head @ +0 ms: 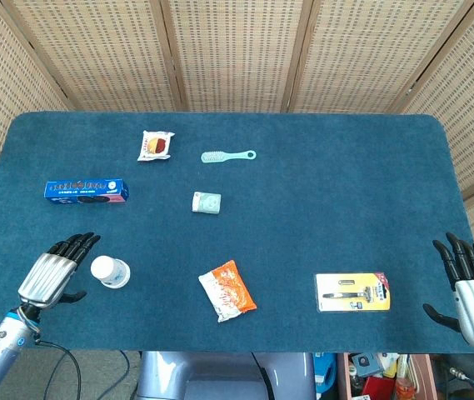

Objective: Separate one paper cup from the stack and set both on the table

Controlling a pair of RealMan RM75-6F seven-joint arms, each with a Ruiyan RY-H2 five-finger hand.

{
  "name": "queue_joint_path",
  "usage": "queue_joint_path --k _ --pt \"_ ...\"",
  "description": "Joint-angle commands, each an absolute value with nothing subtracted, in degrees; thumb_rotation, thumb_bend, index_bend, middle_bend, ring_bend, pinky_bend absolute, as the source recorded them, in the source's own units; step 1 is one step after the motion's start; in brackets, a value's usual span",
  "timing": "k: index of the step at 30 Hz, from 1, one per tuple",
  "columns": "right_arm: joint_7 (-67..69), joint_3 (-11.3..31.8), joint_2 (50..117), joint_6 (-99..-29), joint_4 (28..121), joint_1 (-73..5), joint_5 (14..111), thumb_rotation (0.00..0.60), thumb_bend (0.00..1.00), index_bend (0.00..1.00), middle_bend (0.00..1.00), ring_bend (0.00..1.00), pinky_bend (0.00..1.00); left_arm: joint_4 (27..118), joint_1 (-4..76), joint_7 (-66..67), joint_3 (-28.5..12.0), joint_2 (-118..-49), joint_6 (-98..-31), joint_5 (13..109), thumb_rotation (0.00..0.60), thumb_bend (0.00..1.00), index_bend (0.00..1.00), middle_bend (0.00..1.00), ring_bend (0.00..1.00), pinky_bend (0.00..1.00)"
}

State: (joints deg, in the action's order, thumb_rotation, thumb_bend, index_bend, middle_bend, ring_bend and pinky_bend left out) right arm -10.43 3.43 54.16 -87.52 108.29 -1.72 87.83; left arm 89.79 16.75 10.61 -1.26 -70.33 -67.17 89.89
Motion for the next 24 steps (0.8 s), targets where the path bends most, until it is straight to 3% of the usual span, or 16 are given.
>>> queue_joint_path --k 1,9,14,24 --pt "-10.51 3.36 54.17 -87.40 108.29 -1.73 87.76 0.600 0.00 0.00 0.00 0.00 0.00 88.94 17.89 9.36 -1.86 -71.56 -65.83 88.78 0.600 0.07 0.07 0.13 0.15 0.24" --pt "-10.75 3.40 54.16 -86.91 108.34 -1.91 87.20 0.600 0.00 0.00 0.00 0.00 0.00 87.61 20.00 9.35 -2.27 -73.56 -64.42 88.60 0.600 0.07 0.22 0.30 0.28 0.32" --pt "-11.02 3.44 54.26 -86.54 108.30 -2.06 86.78 0.600 0.00 0.00 0.00 0.00 0.00 87.31 20.87 10.82 -2.57 -74.47 -64.19 88.14 0.600 0.07 0.28 0.34 0.33 0.35" --pt "-11.38 3.48 54.48 -86.10 108.29 -2.28 86.28 0.600 0.00 0.00 0.00 0.00 0.00 86.07 21.14 12.04 -2.48 -76.18 -65.33 87.47 0.600 0.07 0.47 0.53 0.49 0.50"
